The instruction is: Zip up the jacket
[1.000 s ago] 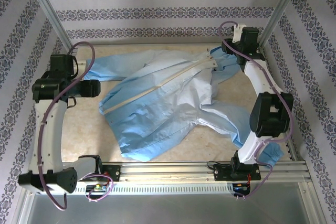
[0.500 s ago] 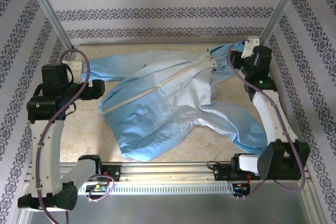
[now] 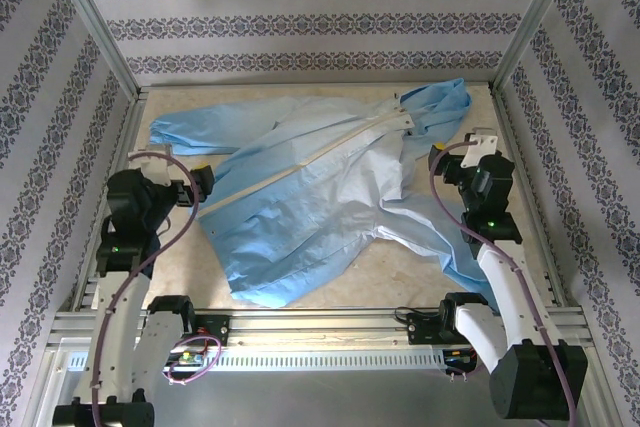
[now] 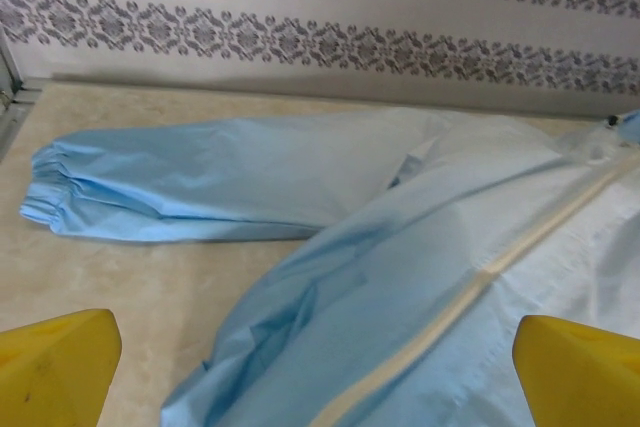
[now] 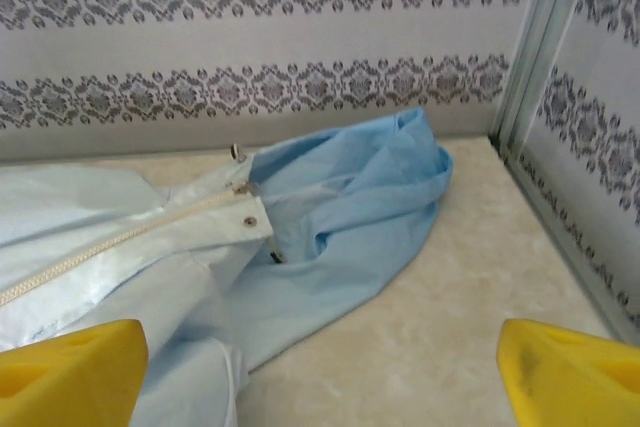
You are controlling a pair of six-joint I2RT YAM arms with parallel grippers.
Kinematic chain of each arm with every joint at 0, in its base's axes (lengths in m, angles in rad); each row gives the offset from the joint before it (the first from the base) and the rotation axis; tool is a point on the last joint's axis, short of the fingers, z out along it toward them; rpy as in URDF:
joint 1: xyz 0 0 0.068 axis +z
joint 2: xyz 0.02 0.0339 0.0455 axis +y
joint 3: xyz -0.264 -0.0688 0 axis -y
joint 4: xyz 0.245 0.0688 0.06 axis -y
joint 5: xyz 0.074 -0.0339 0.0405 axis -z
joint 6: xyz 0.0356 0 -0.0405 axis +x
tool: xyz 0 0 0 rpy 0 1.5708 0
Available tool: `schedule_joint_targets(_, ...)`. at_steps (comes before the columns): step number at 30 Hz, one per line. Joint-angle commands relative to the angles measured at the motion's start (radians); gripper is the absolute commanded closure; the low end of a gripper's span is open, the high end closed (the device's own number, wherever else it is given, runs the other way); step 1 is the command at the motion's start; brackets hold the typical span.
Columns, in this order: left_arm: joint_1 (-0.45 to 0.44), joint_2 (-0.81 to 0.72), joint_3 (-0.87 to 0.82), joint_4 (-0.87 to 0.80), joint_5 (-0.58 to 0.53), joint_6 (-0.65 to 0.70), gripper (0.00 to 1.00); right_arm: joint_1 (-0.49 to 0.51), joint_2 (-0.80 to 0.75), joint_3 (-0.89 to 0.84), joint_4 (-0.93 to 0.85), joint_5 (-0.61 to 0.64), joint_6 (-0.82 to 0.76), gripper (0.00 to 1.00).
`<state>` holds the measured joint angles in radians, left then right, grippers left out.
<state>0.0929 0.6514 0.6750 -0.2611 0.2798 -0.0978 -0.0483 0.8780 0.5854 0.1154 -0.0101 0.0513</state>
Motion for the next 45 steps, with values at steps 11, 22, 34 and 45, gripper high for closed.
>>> schedule_joint_targets(11, 0.007, 0.217, -0.373, 0.756, -0.166, 0.001, 0.0, 0.007, 0.146, -0.298, 0.42, 0.083, 0.067, 0.02)
schedule_joint_targets(22, 0.001, 0.56, -0.381, 0.994, -0.175, -0.005, 0.0, 0.007, 0.398, -0.294, 0.687, 0.035, 0.025, 0.02)
schedule_joint_targets(34, -0.002, 0.859, -0.269, 1.099, -0.109, 0.036, 0.0, 0.012, 0.656, -0.264, 0.921, -0.02, 0.027, 0.02)
schedule_joint_targets(45, -0.041, 0.897, -0.195, 0.998, -0.137, 0.076, 0.0, 0.039, 0.65, -0.248, 0.854, 0.03, 0.009, 0.02)
